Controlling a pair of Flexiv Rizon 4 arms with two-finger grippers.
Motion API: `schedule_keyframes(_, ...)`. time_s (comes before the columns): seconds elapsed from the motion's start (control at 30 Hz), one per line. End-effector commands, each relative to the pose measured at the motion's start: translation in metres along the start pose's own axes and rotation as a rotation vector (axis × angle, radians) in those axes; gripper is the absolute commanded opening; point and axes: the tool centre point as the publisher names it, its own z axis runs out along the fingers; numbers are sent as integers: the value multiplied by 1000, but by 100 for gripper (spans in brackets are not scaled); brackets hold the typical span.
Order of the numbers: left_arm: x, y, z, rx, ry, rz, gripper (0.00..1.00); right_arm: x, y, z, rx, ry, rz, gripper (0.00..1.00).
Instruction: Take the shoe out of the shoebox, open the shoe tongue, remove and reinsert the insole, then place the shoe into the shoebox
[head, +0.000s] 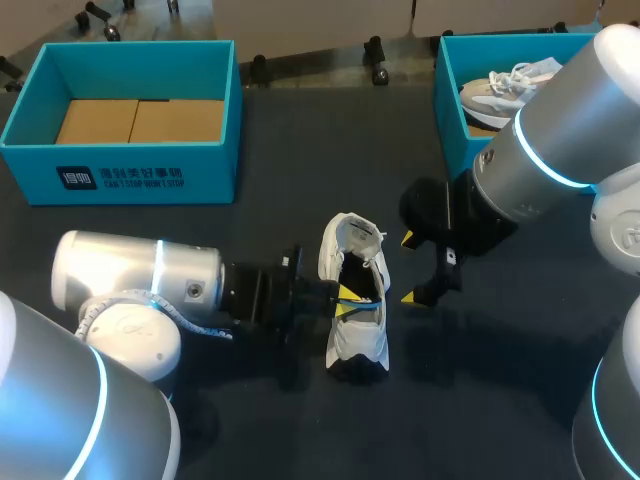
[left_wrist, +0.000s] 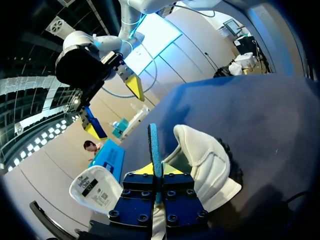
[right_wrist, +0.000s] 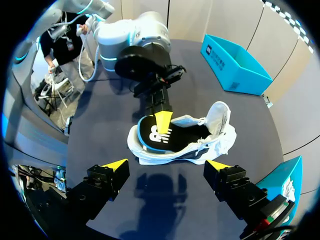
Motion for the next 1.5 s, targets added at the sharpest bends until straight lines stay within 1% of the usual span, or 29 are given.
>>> schedule_keyframes(0.03, -1, 8, 13, -4, 5, 4, 0, 1, 0, 1, -1, -2, -1, 100)
schedule_keyframes(0.2, -1, 15, 17, -24, 5, 17, 0, 1, 0, 1, -1, -2, -1, 100)
schedule_keyframes(0.33, -6, 14, 11, -30, -6, -1, 0, 1, 0, 1, -1, -2, -1, 100)
schedule_keyframes(0.37, -6, 12, 9, -29, -6, -1, 22, 1, 0, 1, -1, -2, -1, 100)
schedule_keyframes(0.4, -7, 10, 5, -24, -7, -2, 37, 1, 0, 1, -1, -2, -1, 100)
schedule_keyframes(0.5, -9, 3, -2, -6, -10, 1, 41, 1, 0, 1, -1, -2, -1, 100)
schedule_keyframes(0.6, -9, -1, -6, 9, -12, -2, 38, 1, 0, 1, -1, -2, -1, 100)
schedule_keyframes(0.67, -7, -4, -8, 19, -8, -3, 32, 1, 0, 1, -1, -2, -1, 100)
schedule_keyframes(0.7, -6, -4, -8, 21, -6, -3, 25, 1, 0, 1, -1, -2, -1, 100)
schedule_keyframes(0.73, -5, -5, -8, 22, -4, -3, 11, 1, 0, 1, -1, -2, -1, 100)
schedule_keyframes(0.77, -4, -5, -7, 23, 0, -4, 4, 1, 0, 1, -1, -2, -1, 100)
schedule_keyframes(0.8, -3, -5, -6, 24, 5, -7, 0, 1, 0, 1, -1, -2, -1, 100)
schedule_keyframes(1.07, 5, 0, 4, 4, 42, 0, 0, 1, 0, 1, -1, -2, -1, 100)
schedule_keyframes(1.2, 8, 7, 7, -18, 52, 12, 0, 1, 0, 1, -1, -2, -1, 100)
schedule_keyframes(1.3, 10, 11, 7, -34, 61, 21, 0, 1, 0, 1, -1, -2, -1, 100)
schedule_keyframes(1.37, 8, 10, 4, -38, 58, 15, 0, 1, 0, 1, -1, -2, -1, 100)
schedule_keyframes(1.4, 7, 8, 1, -37, 55, 13, 11, 1, 0, 1, -1, -2, -1, 100)
schedule_keyframes(1.43, 5, 6, -2, -35, 52, 10, 62, 1, 0, 1, -1, -2, -1, 100)
schedule_keyframes(1.47, 3, 3, -5, -29, 43, 14, 100, 1, 0, 1, -1, -2, -1, 100)
schedule_keyframes(1.5, 1, 1, -8, -26, 42, 15, 100, 1, 0, 1, -1, -2, -1, 100)
